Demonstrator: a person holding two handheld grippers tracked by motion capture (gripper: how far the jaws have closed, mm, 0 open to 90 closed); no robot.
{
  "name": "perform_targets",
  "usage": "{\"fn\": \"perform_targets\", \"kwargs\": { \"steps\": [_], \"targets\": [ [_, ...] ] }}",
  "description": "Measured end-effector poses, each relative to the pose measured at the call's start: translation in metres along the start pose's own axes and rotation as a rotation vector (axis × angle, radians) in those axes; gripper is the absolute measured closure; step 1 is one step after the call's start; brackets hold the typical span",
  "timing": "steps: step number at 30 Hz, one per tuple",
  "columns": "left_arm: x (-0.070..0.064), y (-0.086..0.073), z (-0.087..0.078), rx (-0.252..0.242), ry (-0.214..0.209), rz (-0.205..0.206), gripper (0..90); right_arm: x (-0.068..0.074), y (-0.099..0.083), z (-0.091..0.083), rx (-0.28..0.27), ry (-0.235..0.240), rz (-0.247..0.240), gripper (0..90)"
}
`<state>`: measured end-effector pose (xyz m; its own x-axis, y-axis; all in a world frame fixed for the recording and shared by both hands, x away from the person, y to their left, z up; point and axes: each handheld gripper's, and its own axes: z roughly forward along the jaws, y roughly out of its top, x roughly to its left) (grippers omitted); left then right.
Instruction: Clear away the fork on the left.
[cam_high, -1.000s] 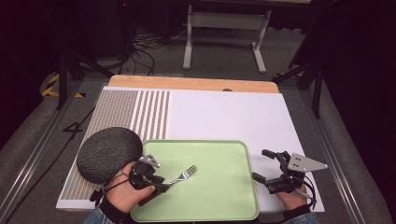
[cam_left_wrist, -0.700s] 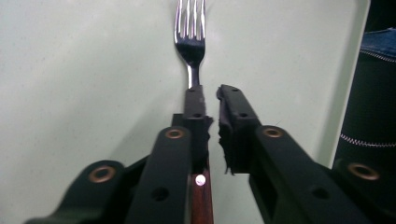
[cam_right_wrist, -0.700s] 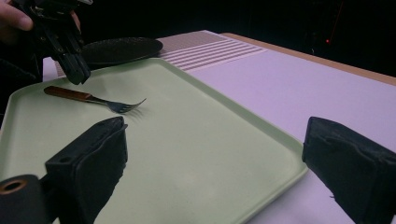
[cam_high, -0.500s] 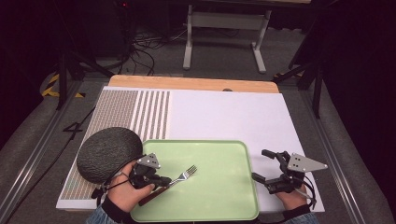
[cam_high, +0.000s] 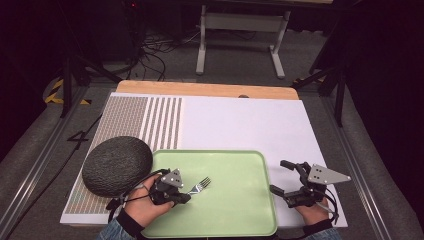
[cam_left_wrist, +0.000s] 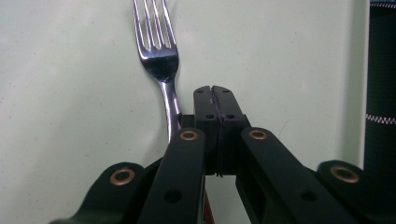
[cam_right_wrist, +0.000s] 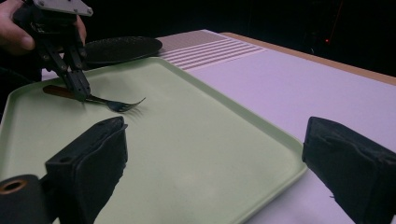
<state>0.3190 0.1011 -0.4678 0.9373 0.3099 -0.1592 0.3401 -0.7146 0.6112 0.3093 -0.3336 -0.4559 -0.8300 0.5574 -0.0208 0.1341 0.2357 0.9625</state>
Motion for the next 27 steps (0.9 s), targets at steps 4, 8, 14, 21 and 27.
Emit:
{"fn": "perform_targets", "kwargs": {
  "steps": [4, 8, 14, 21, 27],
  "targets": [
    [0.002, 0.000, 0.003, 0.026, -0.009, 0.022, 90.0, 0.000, 0.000, 0.000, 0.001, 0.000, 0.000, 7.2],
    [0.002, -0.001, 0.004, 0.035, 0.003, 0.030, 90.0, 0.000, 0.000, 0.000, 0.001, 0.000, 0.000, 7.2],
    [0.005, -0.001, 0.003, 0.043, 0.050, 0.022, 90.0, 0.000, 0.000, 0.000, 0.001, -0.001, 0.001, 7.2],
    [0.013, -0.006, -0.002, 0.023, 0.088, -0.023, 90.0, 0.001, 0.000, -0.001, 0.001, -0.001, 0.000, 7.3],
    [0.020, -0.011, -0.007, 0.016, 0.113, -0.057, 90.0, 0.000, 0.000, 0.000, 0.001, -0.001, -0.001, 7.3]
  ]
}}
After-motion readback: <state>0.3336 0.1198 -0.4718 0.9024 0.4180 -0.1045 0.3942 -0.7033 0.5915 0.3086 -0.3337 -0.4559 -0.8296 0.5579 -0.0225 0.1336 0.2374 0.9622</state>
